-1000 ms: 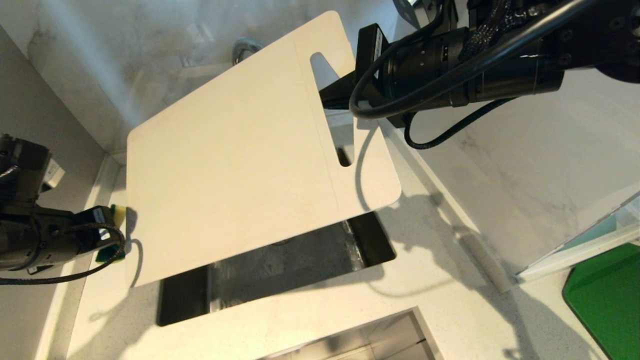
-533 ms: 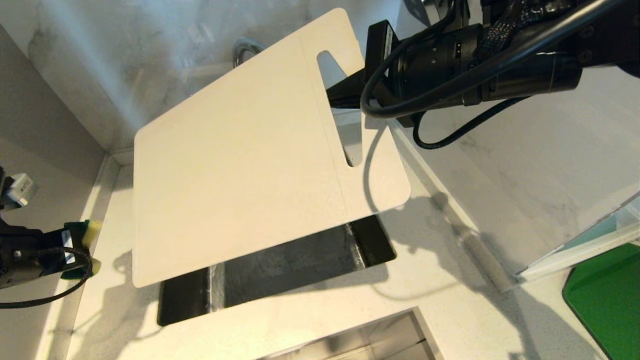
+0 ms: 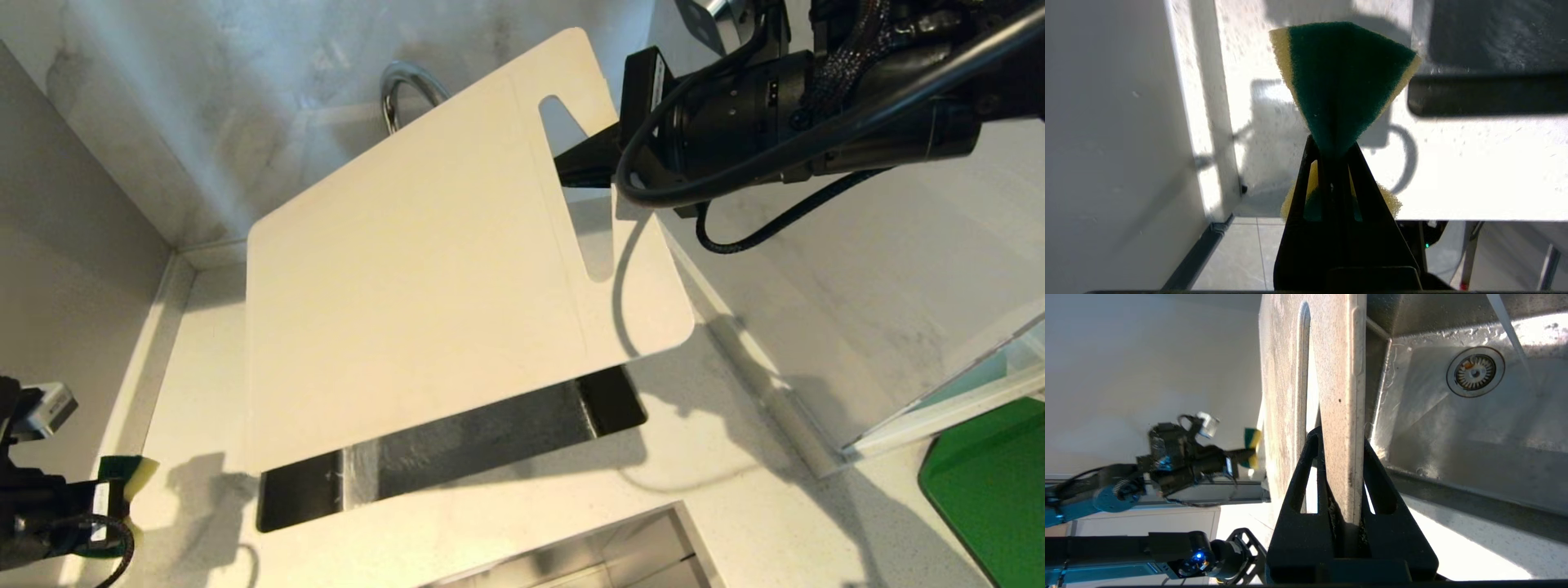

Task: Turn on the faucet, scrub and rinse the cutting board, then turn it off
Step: Put down the cleaning cloth

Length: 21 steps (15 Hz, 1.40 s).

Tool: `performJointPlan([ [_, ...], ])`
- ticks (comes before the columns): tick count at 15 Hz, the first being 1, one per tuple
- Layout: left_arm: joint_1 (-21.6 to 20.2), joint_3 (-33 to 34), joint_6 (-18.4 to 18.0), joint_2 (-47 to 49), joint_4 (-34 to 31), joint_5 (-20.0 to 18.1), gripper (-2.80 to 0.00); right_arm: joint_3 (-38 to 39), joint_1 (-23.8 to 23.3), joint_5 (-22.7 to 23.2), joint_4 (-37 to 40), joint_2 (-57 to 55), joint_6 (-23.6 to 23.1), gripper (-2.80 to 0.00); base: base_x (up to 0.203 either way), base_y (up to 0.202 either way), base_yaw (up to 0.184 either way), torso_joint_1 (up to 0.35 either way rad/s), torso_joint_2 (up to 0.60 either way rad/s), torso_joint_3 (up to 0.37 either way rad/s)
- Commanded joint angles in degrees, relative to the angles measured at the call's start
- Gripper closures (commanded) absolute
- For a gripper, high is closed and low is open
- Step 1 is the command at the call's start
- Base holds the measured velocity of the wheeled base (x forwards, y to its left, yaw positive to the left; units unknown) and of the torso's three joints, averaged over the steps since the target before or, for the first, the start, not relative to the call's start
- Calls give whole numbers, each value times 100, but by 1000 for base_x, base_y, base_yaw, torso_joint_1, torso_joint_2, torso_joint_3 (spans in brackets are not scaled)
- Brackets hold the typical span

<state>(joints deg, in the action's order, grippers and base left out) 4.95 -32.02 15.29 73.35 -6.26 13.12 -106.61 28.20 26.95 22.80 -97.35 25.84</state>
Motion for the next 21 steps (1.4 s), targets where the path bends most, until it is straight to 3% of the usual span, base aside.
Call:
performJointPlan([
  [1, -105, 394, 17, 115, 294, -167, 0, 17, -16, 38, 14, 23, 17, 0, 0, 0, 0, 0, 0, 0],
  [5, -248, 1106, 26, 723, 1264, -363, 0, 26, -16, 47, 14, 59, 17, 0, 0, 0, 0, 0, 0, 0],
  [9, -266, 1350, 280, 1053, 1575, -696, 0, 17, -16, 47, 14, 76, 17, 0, 0, 0, 0, 0, 0, 0],
  [21, -481, 1551, 52, 2394, 3095, -697, 0, -27, -34, 46, 1, 59, 17, 0, 0, 0, 0, 0, 0, 0],
])
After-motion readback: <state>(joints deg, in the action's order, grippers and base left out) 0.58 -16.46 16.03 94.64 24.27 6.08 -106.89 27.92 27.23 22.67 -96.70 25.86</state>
